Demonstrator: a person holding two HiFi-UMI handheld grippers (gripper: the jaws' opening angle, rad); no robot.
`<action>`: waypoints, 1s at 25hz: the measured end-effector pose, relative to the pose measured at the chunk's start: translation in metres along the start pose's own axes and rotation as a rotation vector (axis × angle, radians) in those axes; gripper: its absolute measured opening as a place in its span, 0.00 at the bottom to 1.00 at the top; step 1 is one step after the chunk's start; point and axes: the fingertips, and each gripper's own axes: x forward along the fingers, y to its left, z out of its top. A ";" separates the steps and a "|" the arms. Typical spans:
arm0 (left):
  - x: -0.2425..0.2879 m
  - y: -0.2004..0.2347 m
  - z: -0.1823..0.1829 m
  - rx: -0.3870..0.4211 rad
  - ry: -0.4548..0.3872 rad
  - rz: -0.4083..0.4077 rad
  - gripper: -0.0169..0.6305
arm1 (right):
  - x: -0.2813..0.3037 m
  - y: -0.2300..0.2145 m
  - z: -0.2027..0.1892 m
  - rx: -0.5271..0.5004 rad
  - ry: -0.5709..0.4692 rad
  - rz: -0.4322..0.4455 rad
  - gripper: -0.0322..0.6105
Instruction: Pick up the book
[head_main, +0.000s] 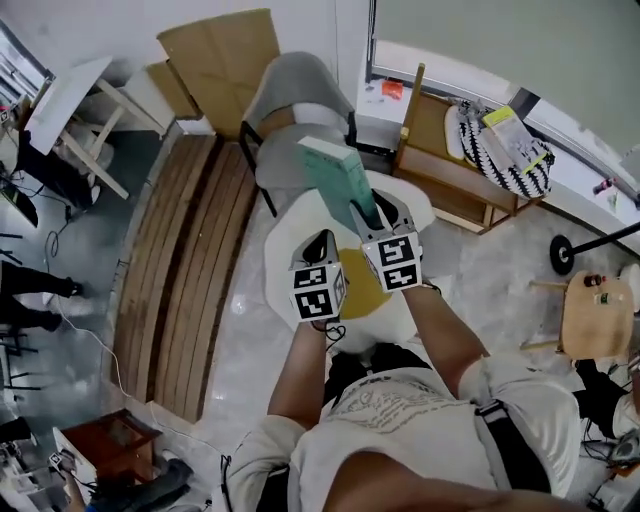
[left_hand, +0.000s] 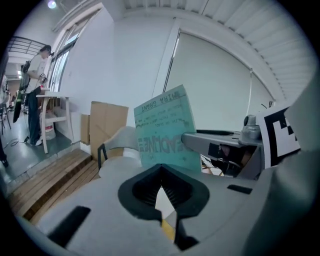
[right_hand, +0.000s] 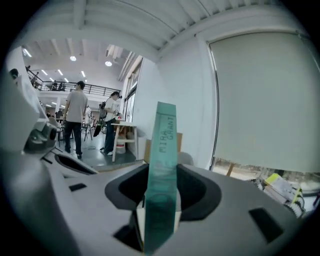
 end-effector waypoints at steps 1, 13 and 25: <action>-0.006 -0.006 0.013 0.020 -0.017 -0.006 0.06 | -0.007 -0.002 0.013 0.001 -0.030 -0.017 0.34; -0.061 -0.046 0.150 0.146 -0.250 -0.045 0.06 | -0.076 -0.018 0.135 0.050 -0.293 -0.117 0.34; -0.064 -0.075 0.173 0.204 -0.288 -0.100 0.06 | -0.097 -0.032 0.153 0.052 -0.349 -0.138 0.33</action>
